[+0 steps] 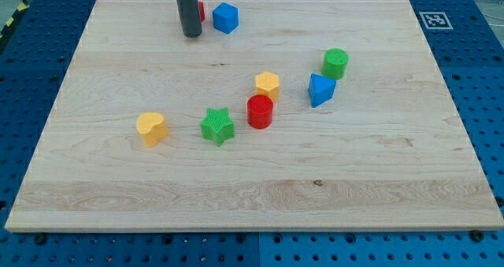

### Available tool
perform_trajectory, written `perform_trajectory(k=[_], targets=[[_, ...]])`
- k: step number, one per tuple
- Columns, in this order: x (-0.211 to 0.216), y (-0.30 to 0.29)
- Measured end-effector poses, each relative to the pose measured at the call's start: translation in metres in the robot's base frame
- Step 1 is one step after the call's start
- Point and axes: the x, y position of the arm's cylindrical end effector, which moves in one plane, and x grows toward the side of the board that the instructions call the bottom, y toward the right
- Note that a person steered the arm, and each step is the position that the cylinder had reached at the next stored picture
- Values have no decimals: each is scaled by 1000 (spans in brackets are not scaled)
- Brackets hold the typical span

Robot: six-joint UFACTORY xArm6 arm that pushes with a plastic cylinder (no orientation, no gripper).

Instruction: Slightly touch down to the blue cube

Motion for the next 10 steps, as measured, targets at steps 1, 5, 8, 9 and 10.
perform_trajectory(k=[1,5,8,9,10], targets=[[9,10],[-15,99],[-12,118],[12,124],[37,126]])
